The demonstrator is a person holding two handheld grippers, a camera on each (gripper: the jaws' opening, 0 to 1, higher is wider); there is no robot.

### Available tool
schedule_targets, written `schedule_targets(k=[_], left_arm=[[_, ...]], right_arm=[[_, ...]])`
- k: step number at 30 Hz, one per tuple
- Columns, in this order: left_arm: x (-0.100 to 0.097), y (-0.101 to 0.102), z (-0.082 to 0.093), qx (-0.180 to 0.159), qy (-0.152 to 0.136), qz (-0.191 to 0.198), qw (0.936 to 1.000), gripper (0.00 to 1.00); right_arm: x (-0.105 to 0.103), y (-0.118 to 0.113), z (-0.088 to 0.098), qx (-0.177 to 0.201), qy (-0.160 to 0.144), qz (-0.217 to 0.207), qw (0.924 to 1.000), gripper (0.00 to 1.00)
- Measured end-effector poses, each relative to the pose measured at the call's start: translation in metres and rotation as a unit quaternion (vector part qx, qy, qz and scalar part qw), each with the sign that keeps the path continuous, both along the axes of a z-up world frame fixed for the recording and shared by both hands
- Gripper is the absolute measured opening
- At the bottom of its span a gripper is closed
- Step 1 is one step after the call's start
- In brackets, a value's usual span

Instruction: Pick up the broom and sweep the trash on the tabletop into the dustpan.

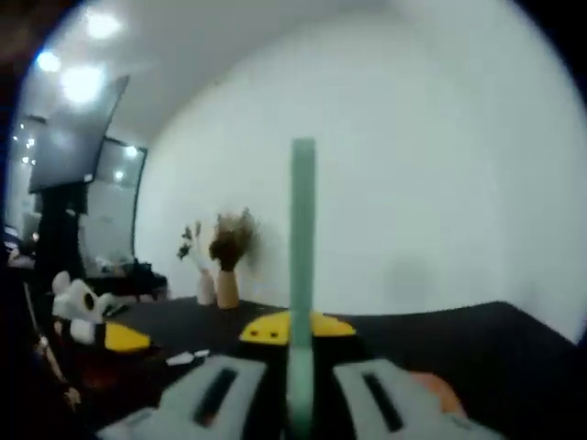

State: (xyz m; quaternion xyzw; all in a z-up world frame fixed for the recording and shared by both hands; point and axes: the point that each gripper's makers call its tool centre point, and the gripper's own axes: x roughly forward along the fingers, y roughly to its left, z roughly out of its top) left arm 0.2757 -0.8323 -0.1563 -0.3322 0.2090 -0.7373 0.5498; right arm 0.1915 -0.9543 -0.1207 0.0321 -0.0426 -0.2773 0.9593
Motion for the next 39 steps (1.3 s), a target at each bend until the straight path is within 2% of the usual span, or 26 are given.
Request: schedule_targets(k=[2, 4, 7, 8, 10, 12, 14, 15, 16, 18, 19, 21, 23, 25, 27, 28, 29, 30, 32, 37, 38, 39], left_arm=[[0.0, 0.0, -0.001, 0.003, -0.001, 0.001, 1.0, 0.1], [-0.002, -0.002, -0.005, 0.006, -0.004, -0.001, 1.0, 0.1], [-0.009, -0.007, -0.012, 0.016, -0.02, -0.012, 0.9996, 0.12], [-0.01, -0.008, -0.014, 0.018, -0.017, -0.016, 0.9996, 0.18], [-0.018, -0.008, -0.011, 0.006, -0.001, -0.043, 0.9991, 0.25], [-0.024, -0.007, -0.003, -0.013, 0.024, -0.064, 0.9976, 0.33], [-0.029, -0.003, 0.012, -0.047, 0.06, -0.095, 0.9926, 0.49], [-0.03, 0.001, 0.025, -0.077, 0.083, -0.111, 0.9874, 0.54], [-0.032, 0.005, 0.031, -0.089, 0.095, -0.128, 0.9832, 0.56], [-0.038, 0.013, 0.042, -0.115, 0.103, -0.16, 0.975, 0.56], [-0.042, 0.014, 0.042, -0.115, 0.095, -0.17, 0.9741, 0.55], [-0.052, 0.014, 0.039, -0.103, 0.081, -0.188, 0.9733, 0.48], [-0.059, 0.015, 0.038, -0.106, 0.07, -0.19, 0.9735, 0.35], [-0.06, 0.015, 0.037, -0.105, 0.059, -0.181, 0.9761, 0.25], [-0.059, 0.016, 0.038, -0.107, 0.059, -0.182, 0.9756, 0.15], [-0.057, 0.017, 0.038, -0.107, 0.053, -0.177, 0.977, 0.11], [-0.054, 0.018, 0.039, -0.11, 0.051, -0.176, 0.9768, 0.09], [-0.053, 0.018, 0.039, -0.11, 0.053, -0.181, 0.9759, 0.07], [-0.053, 0.02, 0.041, -0.115, 0.05, -0.181, 0.9755, 0.04], [-0.051, 0.022, 0.04, -0.121, 0.04, -0.181, 0.9751, 0.02], [-0.051, 0.023, 0.04, -0.122, 0.038, -0.181, 0.9752, 0.02], [-0.051, 0.023, 0.04, -0.122, 0.036, -0.18, 0.9753, 0.02]], right_arm=[[0.003, 0.005, -0.001, 0.023, -0.02, 0.023, 0.9993, 0.04], [0.006, 0.012, -0.006, 0.054, -0.027, 0.049, 0.997, 0.04], [0.012, 0.03, 0.0, 0.055, -0.035, 0.094, 0.9935, 0.04], [0.013, 0.038, 0.007, 0.059, -0.043, 0.11, 0.9913, 0.04], [0.015, 0.05, 0.021, 0.07, -0.068, 0.136, 0.986, 0.04], [0.015, 0.065, 0.038, 0.083, -0.095, 0.172, 0.9769, 0.04], [0.018, 0.082, 0.05, 0.101, -0.111, 0.217, 0.9646, 0.04], [0.019, 0.09, 0.054, 0.112, -0.119, 0.236, 0.9579, 0.04], [0.02, 0.097, 0.056, 0.127, -0.126, 0.25, 0.9516, 0.04], [0.023, 0.107, 0.057, 0.146, -0.137, 0.273, 0.9411, 0.04], [0.025, 0.109, 0.058, 0.159, -0.144, 0.282, 0.9352, 0.04], [0.029, 0.113, 0.056, 0.183, -0.155, 0.301, 0.9231, 0.04], [0.033, 0.12, 0.055, 0.215, -0.174, 0.322, 0.9055, 0.04], [0.037, 0.123, 0.05, 0.229, -0.181, 0.331, 0.8973, 0.04], [0.039, 0.115, 0.044, 0.217, -0.178, 0.311, 0.9078, 0.04], [0.039, 0.11, 0.042, 0.217, -0.177, 0.307, 0.9097, 0.04], [0.04, 0.109, 0.041, 0.225, -0.183, 0.31, 0.9053, 0.04], [0.041, 0.111, 0.04, 0.239, -0.189, 0.319, 0.8971, 0.04], [0.044, 0.108, 0.037, 0.237, -0.192, 0.315, 0.8987, 0.04], [0.045, 0.113, 0.038, 0.231, -0.209, 0.336, 0.8887, 0.05], [0.046, 0.114, 0.037, 0.222, -0.206, 0.335, 0.8922, 0.05], [0.046, 0.114, 0.038, 0.2, -0.201, 0.334, 0.8988, 0.05]])
